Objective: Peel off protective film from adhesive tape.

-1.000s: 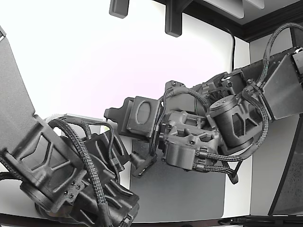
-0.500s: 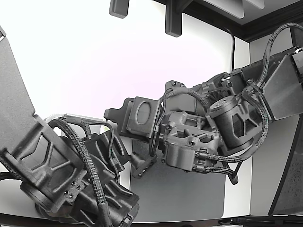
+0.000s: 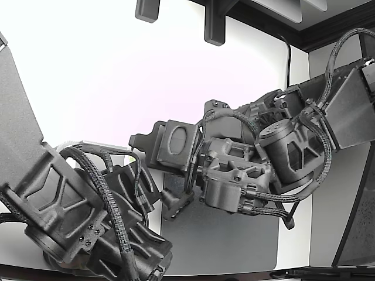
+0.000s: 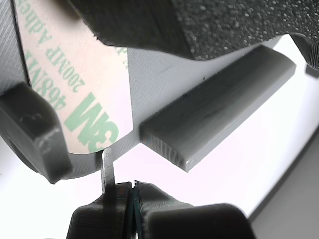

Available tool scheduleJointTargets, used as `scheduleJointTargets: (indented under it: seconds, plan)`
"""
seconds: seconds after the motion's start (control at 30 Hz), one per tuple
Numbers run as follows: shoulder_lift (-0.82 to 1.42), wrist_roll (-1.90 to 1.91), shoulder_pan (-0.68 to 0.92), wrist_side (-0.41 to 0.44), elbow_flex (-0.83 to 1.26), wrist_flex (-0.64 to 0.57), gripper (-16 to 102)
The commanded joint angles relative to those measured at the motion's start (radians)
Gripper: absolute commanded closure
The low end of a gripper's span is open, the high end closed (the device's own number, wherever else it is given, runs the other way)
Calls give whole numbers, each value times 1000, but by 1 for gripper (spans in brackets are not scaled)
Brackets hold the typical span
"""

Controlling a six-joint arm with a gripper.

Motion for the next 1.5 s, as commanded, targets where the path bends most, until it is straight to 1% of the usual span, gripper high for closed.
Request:
scheduleJointTargets:
  seconds: [0.0, 1.47]
  plan:
    - [14, 0, -8, 5, -32, -3, 97]
    - [3, 20, 3, 6, -49, 9, 97]
